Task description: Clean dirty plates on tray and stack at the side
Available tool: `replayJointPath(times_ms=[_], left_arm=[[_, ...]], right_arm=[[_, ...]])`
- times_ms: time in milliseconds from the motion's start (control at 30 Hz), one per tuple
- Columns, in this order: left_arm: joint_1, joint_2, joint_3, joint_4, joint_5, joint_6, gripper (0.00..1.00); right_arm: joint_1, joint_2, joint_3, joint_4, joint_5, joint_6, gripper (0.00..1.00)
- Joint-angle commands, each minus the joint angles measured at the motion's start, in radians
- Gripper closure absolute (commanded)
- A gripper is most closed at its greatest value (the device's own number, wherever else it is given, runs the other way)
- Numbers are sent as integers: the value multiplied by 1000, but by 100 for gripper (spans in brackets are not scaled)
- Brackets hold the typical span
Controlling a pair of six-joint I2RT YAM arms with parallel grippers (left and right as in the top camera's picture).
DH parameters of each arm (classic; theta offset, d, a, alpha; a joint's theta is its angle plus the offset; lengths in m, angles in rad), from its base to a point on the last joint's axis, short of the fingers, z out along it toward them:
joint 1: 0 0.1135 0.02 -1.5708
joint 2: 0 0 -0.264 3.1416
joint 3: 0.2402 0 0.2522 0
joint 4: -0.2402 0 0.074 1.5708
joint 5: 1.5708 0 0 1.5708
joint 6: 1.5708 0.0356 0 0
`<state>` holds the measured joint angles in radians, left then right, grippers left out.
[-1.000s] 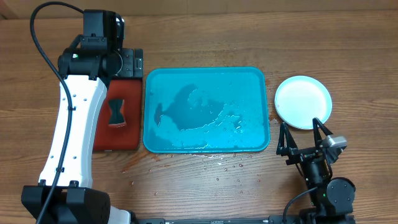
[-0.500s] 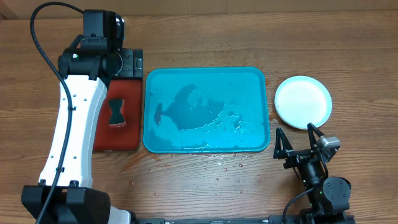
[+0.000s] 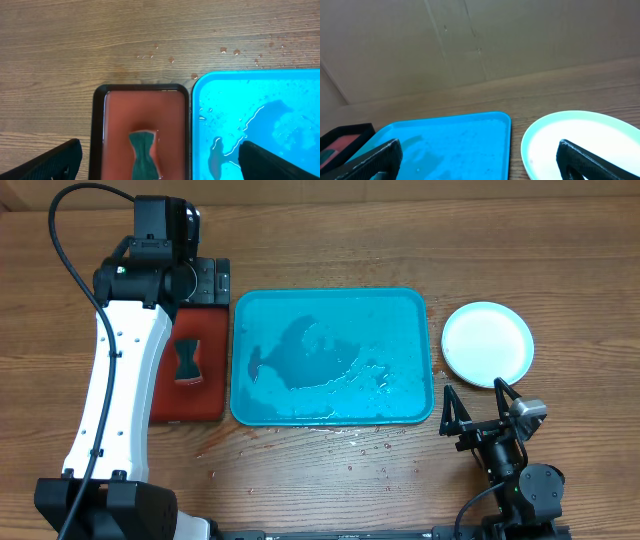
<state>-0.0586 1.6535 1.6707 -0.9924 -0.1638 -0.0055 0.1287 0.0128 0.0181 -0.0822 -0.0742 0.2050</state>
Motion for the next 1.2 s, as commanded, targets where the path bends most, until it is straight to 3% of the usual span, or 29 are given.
replayJointPath(times_ms=[0, 300, 433, 800, 1033, 1167], left_arm=[[4, 7, 2, 2, 5, -18, 0], [4, -162, -2, -15, -3, -17, 0], [5, -312, -85, 95, 9, -18, 0], [8, -944, -971, 864, 113, -17, 0], [34, -1308, -1417, 1115, 145, -18, 0], [61, -1439, -1584, 1186, 189, -18, 0]], right_arm=[[0, -10, -10, 5, -6, -19, 0], [0, -10, -10, 5, -6, -19, 0], [0, -10, -10, 5, -6, -20, 0], [0, -10, -10, 5, -6, -19, 0], [0, -10, -10, 5, -6, -19, 0], [0, -10, -10, 5, -6, -19, 0]])
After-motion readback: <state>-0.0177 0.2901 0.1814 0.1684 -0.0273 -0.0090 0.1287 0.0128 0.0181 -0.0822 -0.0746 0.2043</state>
